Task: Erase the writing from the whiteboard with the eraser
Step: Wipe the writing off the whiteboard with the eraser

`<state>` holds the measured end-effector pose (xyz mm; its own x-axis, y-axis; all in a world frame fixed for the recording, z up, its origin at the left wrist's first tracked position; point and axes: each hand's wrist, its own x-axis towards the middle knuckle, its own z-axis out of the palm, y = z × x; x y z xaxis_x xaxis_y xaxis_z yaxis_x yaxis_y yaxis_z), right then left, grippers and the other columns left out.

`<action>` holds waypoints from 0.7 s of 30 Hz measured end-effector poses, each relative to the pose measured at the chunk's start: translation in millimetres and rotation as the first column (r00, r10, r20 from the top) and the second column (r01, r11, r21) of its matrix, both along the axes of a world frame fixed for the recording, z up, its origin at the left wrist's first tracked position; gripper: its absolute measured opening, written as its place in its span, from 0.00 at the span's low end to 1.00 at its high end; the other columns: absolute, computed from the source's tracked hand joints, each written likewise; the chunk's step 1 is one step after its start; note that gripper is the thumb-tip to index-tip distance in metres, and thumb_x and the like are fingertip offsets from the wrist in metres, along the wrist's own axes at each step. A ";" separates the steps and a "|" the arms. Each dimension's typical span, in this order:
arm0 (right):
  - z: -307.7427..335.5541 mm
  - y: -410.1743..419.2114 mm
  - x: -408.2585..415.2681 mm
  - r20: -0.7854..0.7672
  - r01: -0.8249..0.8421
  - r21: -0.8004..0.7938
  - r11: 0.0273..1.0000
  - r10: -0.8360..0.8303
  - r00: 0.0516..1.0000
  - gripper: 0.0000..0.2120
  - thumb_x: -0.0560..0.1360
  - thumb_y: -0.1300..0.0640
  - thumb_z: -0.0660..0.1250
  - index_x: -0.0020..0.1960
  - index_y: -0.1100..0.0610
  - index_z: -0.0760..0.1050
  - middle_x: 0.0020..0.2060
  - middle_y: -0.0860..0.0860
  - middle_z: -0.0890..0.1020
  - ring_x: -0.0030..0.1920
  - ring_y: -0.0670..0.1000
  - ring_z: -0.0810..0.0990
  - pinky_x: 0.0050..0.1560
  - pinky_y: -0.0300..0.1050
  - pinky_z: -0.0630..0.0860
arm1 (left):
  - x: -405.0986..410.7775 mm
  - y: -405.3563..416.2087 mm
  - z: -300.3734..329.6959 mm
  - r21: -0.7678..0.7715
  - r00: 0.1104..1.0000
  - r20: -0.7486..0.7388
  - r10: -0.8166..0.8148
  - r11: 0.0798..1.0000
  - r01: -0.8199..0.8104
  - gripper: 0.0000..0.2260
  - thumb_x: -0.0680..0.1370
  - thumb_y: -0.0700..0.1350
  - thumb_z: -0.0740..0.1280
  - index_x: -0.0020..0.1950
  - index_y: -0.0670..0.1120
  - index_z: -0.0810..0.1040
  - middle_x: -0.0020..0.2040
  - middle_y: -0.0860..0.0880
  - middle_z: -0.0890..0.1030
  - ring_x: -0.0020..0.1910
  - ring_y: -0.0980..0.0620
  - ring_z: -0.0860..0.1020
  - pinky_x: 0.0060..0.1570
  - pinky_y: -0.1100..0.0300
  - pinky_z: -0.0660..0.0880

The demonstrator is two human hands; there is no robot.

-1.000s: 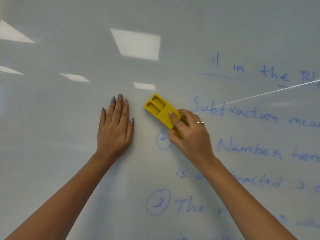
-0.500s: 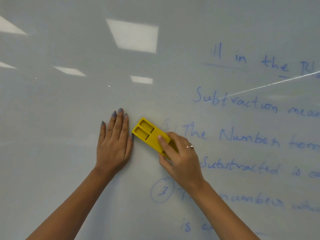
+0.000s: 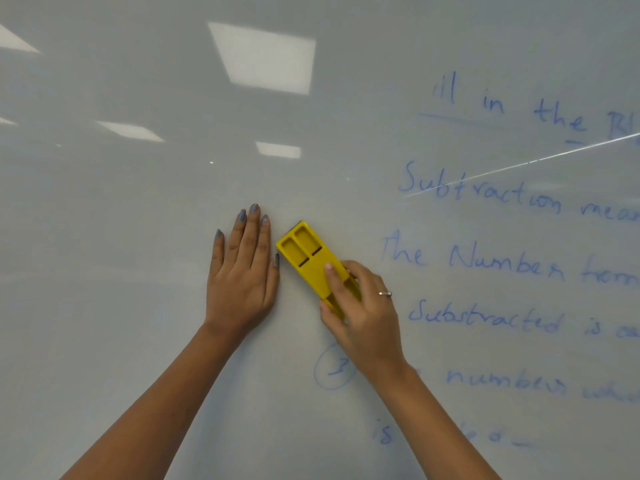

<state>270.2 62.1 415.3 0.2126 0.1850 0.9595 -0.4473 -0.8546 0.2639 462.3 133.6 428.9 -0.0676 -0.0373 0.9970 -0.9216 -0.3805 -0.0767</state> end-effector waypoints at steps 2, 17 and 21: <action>-4.3 -6.4 -10.8 0.016 0.017 -0.005 1.000 -0.017 1.000 0.20 0.71 0.58 0.70 0.63 0.60 0.77 0.55 0.61 0.79 0.48 0.61 0.79 0.48 0.54 0.79 | 0.4 0.1 -0.2 0.006 1.000 -0.002 -0.006 1.000 0.006 0.24 0.84 0.47 0.52 0.79 0.40 0.58 0.80 0.42 0.57 0.79 0.44 0.55 0.76 0.44 0.54; -17.7 3.4 4.1 0.035 0.000 0.038 0.999 -0.002 0.999 0.21 0.71 0.57 0.72 0.62 0.60 0.77 0.55 0.61 0.79 0.49 0.60 0.78 0.49 0.53 0.78 | 0.2 2.2 0.0 -0.003 0.999 0.013 -0.048 0.999 0.048 0.23 0.84 0.47 0.52 0.78 0.39 0.61 0.79 0.41 0.59 0.79 0.43 0.57 0.76 0.43 0.55; -27.0 -9.8 -20.2 0.081 0.021 0.081 0.996 -0.028 0.996 0.21 0.71 0.59 0.72 0.63 0.61 0.77 0.56 0.62 0.79 0.50 0.61 0.78 0.50 0.54 0.79 | -0.2 2.8 0.4 -0.004 0.999 0.018 -0.050 0.999 0.050 0.23 0.84 0.46 0.53 0.78 0.38 0.61 0.79 0.40 0.59 0.78 0.43 0.58 0.76 0.42 0.55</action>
